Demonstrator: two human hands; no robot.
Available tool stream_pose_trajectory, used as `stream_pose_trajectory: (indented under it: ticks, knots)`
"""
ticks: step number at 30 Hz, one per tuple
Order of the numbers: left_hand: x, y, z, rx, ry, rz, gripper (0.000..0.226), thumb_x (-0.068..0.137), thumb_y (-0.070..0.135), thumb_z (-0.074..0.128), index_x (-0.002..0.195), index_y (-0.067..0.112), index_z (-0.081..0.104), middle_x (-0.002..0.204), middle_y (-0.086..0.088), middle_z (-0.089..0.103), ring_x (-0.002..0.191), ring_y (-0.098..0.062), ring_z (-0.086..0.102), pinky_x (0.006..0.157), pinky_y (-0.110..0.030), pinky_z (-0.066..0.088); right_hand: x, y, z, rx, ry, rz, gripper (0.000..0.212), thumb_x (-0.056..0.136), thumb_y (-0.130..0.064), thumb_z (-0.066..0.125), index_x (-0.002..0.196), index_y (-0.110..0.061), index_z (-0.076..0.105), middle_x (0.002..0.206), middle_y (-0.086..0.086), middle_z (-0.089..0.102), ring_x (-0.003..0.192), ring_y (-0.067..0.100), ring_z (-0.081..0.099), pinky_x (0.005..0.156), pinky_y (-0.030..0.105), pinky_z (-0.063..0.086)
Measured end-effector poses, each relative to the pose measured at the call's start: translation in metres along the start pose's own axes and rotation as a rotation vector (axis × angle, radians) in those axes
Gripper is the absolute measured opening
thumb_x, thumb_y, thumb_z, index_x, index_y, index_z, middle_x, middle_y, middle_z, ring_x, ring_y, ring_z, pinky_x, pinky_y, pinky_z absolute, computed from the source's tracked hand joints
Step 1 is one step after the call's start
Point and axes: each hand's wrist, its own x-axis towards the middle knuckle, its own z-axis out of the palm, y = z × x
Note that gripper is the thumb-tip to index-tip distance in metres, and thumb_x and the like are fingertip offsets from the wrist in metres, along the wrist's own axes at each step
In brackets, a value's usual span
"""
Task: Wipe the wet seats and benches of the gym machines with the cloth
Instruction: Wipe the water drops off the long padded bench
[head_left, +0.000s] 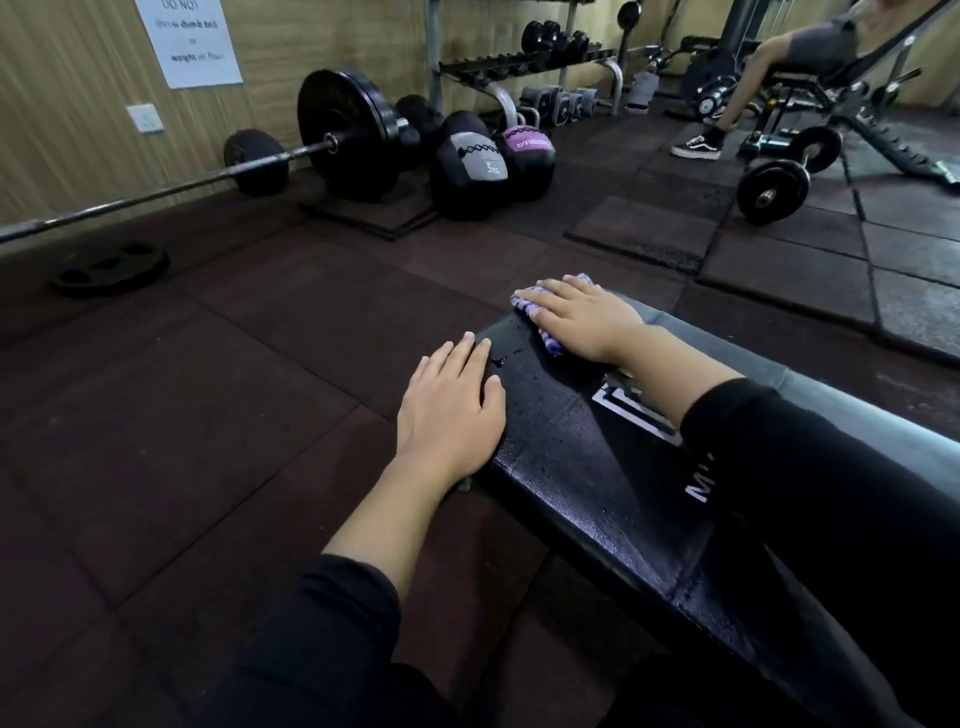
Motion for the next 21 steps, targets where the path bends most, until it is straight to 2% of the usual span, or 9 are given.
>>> stream_pose_trajectory:
  ticks: [1, 3, 5, 9, 12, 14, 16, 18, 21]
  knots:
    - [0.0, 0.0, 0.0, -0.003, 0.006, 0.002, 0.051, 0.102, 0.035, 0.028, 0.152, 0.024, 0.025, 0.161, 0.007, 0.015, 0.147, -0.011, 0.011, 0.119, -0.029, 0.003, 0.006, 0.007, -0.002, -0.029, 0.0, -0.007, 0.05, 0.101, -0.042, 0.011, 0.15, -0.034, 0.013, 0.159, -0.005, 0.012, 0.146, 0.022, 0.008, 0.118, 0.044, 0.009]
    - [-0.001, -0.001, 0.0, -0.01, 0.015, 0.006, 0.051, 0.102, 0.034, 0.028, 0.152, 0.024, 0.026, 0.16, 0.007, 0.016, 0.147, -0.011, 0.012, 0.119, -0.028, 0.003, 0.004, 0.019, -0.009, -0.057, -0.032, -0.011, 0.047, 0.104, -0.031, 0.013, 0.151, -0.029, 0.01, 0.158, -0.01, 0.007, 0.146, 0.017, 0.005, 0.117, 0.032, -0.001]
    - [-0.001, -0.001, 0.0, -0.014, 0.017, 0.01, 0.05, 0.102, 0.034, 0.029, 0.152, 0.024, 0.027, 0.16, 0.007, 0.017, 0.147, -0.011, 0.012, 0.118, -0.028, 0.003, -0.011, 0.028, -0.013, -0.031, -0.029, 0.023, 0.047, 0.106, -0.025, 0.016, 0.152, -0.023, 0.007, 0.159, -0.008, 0.004, 0.146, 0.014, 0.002, 0.112, 0.025, -0.005]
    - [-0.001, -0.003, 0.003, -0.008, 0.028, 0.003, 0.05, 0.102, 0.034, 0.029, 0.151, 0.024, 0.028, 0.16, 0.008, 0.018, 0.146, -0.011, 0.013, 0.118, -0.027, 0.004, -0.044, 0.023, -0.003, -0.194, 0.015, -0.022, 0.057, 0.099, -0.031, 0.001, 0.15, -0.01, 0.014, 0.159, 0.006, -0.008, 0.147, 0.027, 0.0, 0.119, 0.042, 0.004]
    - [0.0, -0.002, 0.006, 0.0, 0.042, 0.002, 0.05, 0.102, 0.034, 0.03, 0.151, 0.024, 0.029, 0.159, 0.008, 0.02, 0.146, -0.011, 0.015, 0.119, -0.028, 0.006, -0.04, -0.003, 0.007, -0.145, -0.013, -0.099, 0.072, 0.086, -0.055, -0.009, 0.151, -0.027, 0.005, 0.16, 0.0, -0.003, 0.147, 0.025, -0.001, 0.118, 0.047, 0.006]
    - [0.0, -0.002, 0.006, 0.002, 0.042, 0.007, 0.05, 0.102, 0.034, 0.03, 0.151, 0.023, 0.029, 0.159, 0.007, 0.02, 0.146, -0.011, 0.016, 0.119, -0.028, 0.006, -0.015, -0.015, 0.008, -0.144, -0.02, -0.149, 0.083, 0.074, -0.06, -0.017, 0.15, -0.035, 0.003, 0.16, -0.004, 0.005, 0.147, 0.024, 0.004, 0.117, 0.047, 0.01]
    - [0.0, -0.003, 0.005, 0.001, 0.051, 0.012, 0.054, 0.099, 0.039, 0.024, 0.15, 0.024, 0.031, 0.159, 0.007, 0.021, 0.146, -0.011, 0.017, 0.118, -0.027, 0.006, 0.009, -0.015, 0.003, -0.197, -0.015, -0.187, 0.069, 0.088, -0.052, -0.009, 0.151, -0.03, 0.01, 0.159, -0.003, 0.012, 0.146, 0.025, 0.01, 0.117, 0.046, 0.012]
    - [-0.001, -0.002, 0.004, -0.014, 0.052, 0.017, 0.063, 0.091, 0.043, 0.017, 0.15, 0.024, 0.032, 0.159, 0.008, 0.022, 0.145, -0.011, 0.017, 0.118, -0.026, 0.005, 0.022, 0.001, -0.004, -0.236, -0.029, -0.157, 0.05, 0.102, -0.038, 0.016, 0.15, -0.025, 0.02, 0.157, -0.004, 0.019, 0.144, 0.021, 0.016, 0.118, 0.042, 0.011]
    - [-0.002, -0.003, 0.003, -0.027, 0.036, 0.023, 0.068, 0.088, 0.043, 0.015, 0.15, 0.024, 0.03, 0.159, 0.008, 0.021, 0.146, -0.01, 0.016, 0.118, -0.026, 0.005, 0.013, 0.029, -0.013, -0.196, -0.023, -0.106, 0.05, 0.102, -0.03, 0.029, 0.149, -0.017, 0.02, 0.158, -0.005, 0.015, 0.142, 0.02, 0.019, 0.115, 0.034, 0.014]
